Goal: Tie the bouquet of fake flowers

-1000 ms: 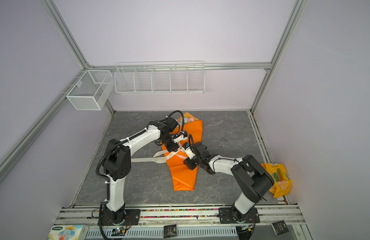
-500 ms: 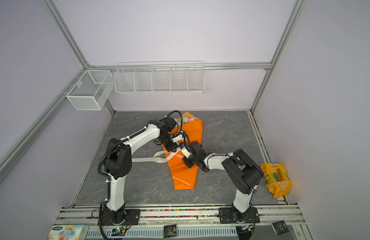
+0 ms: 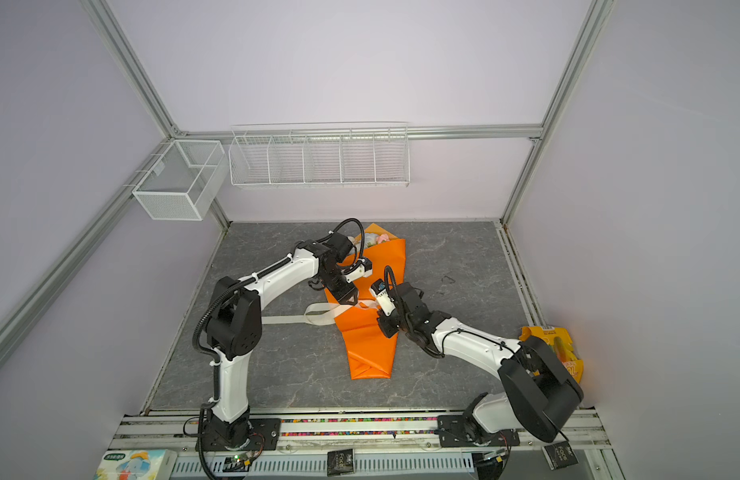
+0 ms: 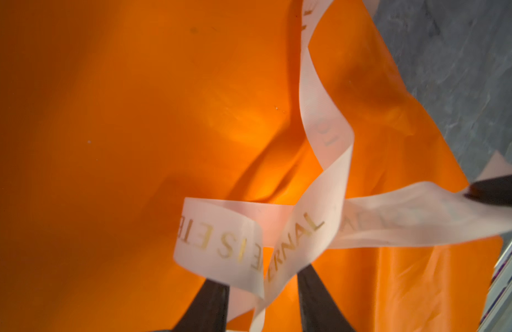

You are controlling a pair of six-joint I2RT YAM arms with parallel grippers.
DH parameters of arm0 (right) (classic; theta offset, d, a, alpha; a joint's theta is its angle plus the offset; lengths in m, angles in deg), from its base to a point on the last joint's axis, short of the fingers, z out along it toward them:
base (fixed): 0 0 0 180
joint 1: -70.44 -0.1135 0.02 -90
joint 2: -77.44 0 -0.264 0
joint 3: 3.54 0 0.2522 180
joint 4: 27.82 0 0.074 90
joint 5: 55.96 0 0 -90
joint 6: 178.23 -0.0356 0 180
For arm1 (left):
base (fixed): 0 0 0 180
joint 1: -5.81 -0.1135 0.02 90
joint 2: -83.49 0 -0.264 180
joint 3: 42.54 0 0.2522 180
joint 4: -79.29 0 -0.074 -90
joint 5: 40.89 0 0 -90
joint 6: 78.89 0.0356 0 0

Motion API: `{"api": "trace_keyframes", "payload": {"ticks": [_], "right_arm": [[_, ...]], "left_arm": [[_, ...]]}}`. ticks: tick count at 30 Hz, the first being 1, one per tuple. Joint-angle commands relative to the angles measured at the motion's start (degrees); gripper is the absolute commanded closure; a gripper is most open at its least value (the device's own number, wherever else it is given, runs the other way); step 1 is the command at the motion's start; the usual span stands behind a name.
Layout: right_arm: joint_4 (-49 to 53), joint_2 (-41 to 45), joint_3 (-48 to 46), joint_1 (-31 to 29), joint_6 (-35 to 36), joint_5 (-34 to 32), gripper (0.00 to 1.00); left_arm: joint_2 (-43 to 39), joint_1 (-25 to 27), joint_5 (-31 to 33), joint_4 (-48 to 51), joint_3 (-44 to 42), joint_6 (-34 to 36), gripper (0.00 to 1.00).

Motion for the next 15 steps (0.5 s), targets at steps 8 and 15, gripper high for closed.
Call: {"api": "trace_keyframes", "payload": {"ticks": [8, 15], "right_arm": [[16.33, 11.60, -2.84, 0.35, -11.98, -8.49, 0.93], [18.01, 12.46, 0.21, 0.41, -10.60, -9.02, 0.93]], "left_arm": [[-18.77, -4.22, -4.28, -14.26, -19.98, -19.68, 0.01], [-31.49, -19.21, 1.50, -26.96, -41.37, -47.78, 0.01]]}}
